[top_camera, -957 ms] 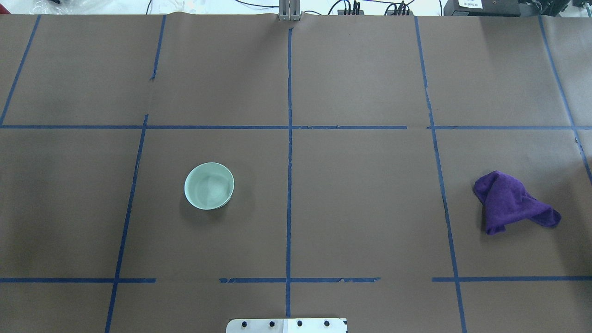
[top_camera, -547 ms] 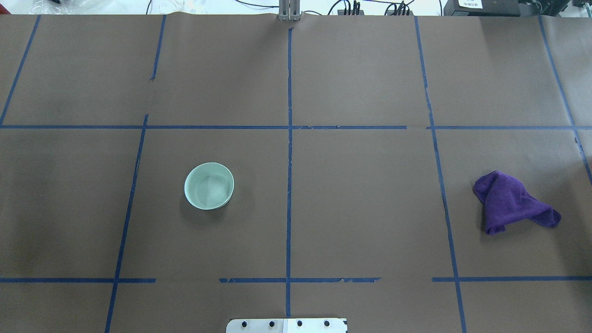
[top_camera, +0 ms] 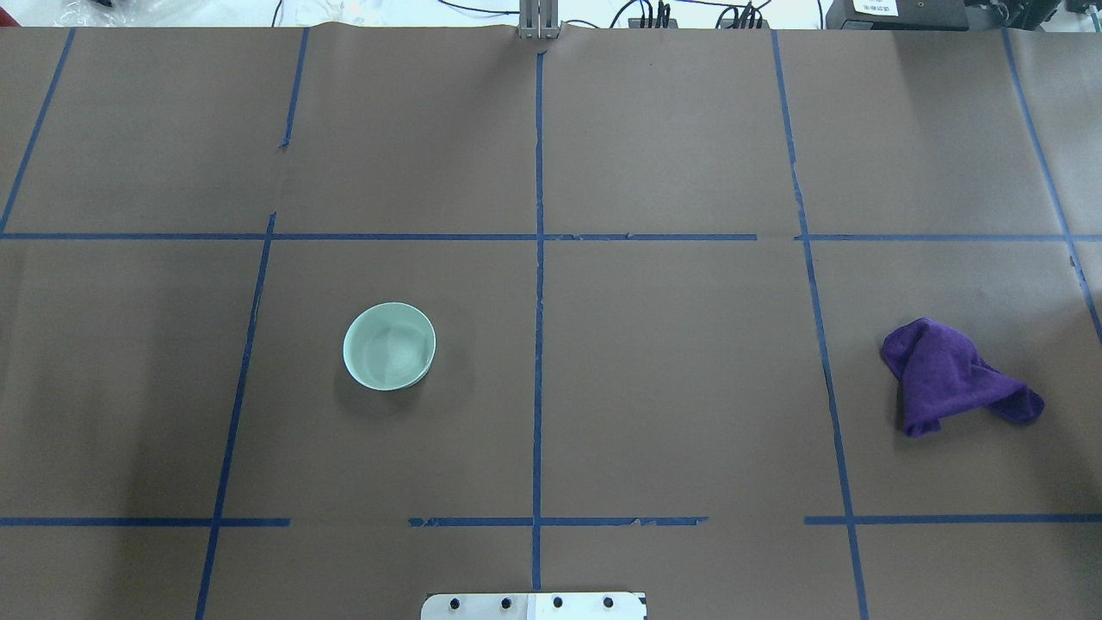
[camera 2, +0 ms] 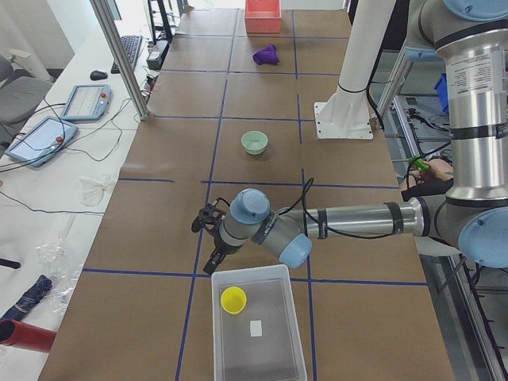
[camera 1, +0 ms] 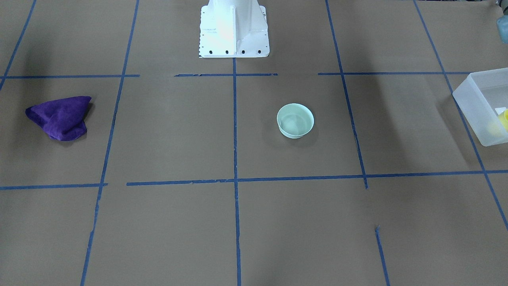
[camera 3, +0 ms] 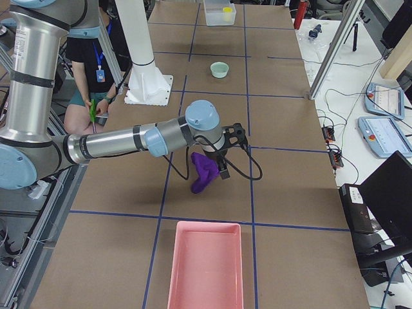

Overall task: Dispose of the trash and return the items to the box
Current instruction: 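Carry the yellow cup with the left gripper into the clear bin and release, then grasp the purple cloth with the right gripper while the left gripper withdraws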

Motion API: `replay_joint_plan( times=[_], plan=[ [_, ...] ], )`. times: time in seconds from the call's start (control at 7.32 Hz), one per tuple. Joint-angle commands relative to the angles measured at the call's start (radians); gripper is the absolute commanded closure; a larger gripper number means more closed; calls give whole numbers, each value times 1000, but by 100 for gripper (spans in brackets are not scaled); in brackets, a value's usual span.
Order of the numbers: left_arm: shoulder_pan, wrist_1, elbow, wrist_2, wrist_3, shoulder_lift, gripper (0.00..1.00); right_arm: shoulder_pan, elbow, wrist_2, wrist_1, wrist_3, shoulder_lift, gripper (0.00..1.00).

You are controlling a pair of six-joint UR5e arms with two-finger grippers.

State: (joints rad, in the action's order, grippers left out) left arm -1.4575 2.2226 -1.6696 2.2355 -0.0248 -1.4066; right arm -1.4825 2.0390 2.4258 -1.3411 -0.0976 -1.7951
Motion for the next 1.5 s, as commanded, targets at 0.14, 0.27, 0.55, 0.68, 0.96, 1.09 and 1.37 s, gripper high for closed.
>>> replay_joint_plan(
  times=[0.14, 0.27, 0.55, 0.68, 0.96, 1.09, 1.37],
  plan=[
    [-1, -44, -48, -1, 0, -44, 0, 325, 38, -250, 229, -222, -21, 0],
    [-1, -44, -55, -1, 0, -48, 0, 417, 38, -289, 230, -361, -33, 0],
    [-1, -46, -59, -1, -1, -71, 0, 555, -17, -415, 334, -421, -96, 1],
    [-1, -46, -58, -1, -3, -78, 0, 571, -134, -422, 526, -439, -108, 2],
    [-1, -50, -58, -1, -4, -87, 0, 619, -212, -435, 638, -468, -109, 5],
    [-1, -51, -58, -1, -6, -92, 0, 648, -212, -448, 640, -462, -110, 6],
    [-1, -51, -58, -1, -7, -95, 0, 676, -229, -459, 639, -462, -110, 8]
  ],
)
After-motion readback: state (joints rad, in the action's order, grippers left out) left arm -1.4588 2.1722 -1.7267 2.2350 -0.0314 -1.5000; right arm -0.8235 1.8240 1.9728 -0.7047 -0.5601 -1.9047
